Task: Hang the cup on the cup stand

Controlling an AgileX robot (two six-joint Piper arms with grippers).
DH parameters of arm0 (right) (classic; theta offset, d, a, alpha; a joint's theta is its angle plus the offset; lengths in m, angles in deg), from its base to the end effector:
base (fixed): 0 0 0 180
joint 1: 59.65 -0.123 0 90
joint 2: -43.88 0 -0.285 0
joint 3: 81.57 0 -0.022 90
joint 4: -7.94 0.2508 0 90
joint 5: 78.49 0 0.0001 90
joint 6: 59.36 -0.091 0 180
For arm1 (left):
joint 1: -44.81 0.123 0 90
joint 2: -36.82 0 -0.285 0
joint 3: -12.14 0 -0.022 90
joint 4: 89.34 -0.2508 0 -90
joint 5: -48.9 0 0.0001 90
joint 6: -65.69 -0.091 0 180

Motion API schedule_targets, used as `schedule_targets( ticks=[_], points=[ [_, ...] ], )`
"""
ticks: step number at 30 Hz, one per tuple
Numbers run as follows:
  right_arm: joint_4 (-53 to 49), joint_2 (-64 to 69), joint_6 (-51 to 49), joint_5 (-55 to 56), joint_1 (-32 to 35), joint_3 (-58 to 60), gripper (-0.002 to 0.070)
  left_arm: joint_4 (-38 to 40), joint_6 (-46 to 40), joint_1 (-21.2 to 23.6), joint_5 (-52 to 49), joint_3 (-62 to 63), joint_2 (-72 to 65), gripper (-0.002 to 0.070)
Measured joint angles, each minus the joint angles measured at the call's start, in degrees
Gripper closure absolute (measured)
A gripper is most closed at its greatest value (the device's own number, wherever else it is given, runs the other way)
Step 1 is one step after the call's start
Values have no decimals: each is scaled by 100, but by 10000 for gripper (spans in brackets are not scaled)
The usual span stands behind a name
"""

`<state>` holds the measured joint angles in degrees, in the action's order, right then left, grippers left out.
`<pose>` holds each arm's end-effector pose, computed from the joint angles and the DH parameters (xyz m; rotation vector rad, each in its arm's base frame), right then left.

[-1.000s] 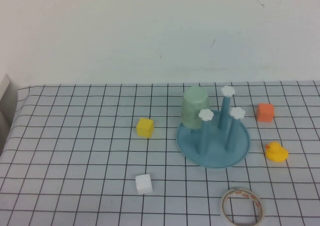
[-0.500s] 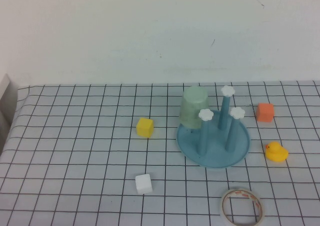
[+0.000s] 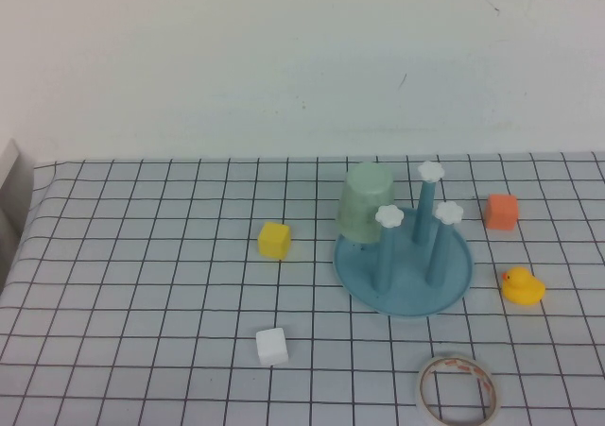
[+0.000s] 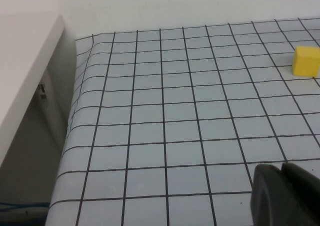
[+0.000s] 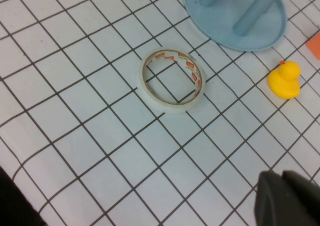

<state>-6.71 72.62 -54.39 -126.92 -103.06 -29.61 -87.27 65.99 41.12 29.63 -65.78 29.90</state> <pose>0.0585 0.0316 0.2670 -0.9907 1.9910 0.0610 0.0529 -0.0045 0.1795 0.0312 1.8174 -0.0843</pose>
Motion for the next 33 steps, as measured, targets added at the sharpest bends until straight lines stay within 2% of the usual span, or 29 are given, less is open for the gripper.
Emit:
schedule_targets(
  ticks=[20, 25, 28, 29, 33],
  points=[
    [33, -182, -99, 0, 124, 0, 678, -23, 8, 0, 0, 0, 0, 676],
    [61, -920, 7, 438, 1201, 117, 678, -36, 12, 0, 0, 0, 0, 676],
    [75, -1338, 7, 1437, 2122, 576, 678, -36, 12, 0, 0, 0, 0, 676],
    [145, -1607, 7, 2190, 2755, 1043, 678, -36, 12, 0, 0, 0, 0, 676],
    [320, -2071, 7, 3096, 3675, 1871, 678, -36, 21, 0, 0, 0, 0, 676]
  ],
)
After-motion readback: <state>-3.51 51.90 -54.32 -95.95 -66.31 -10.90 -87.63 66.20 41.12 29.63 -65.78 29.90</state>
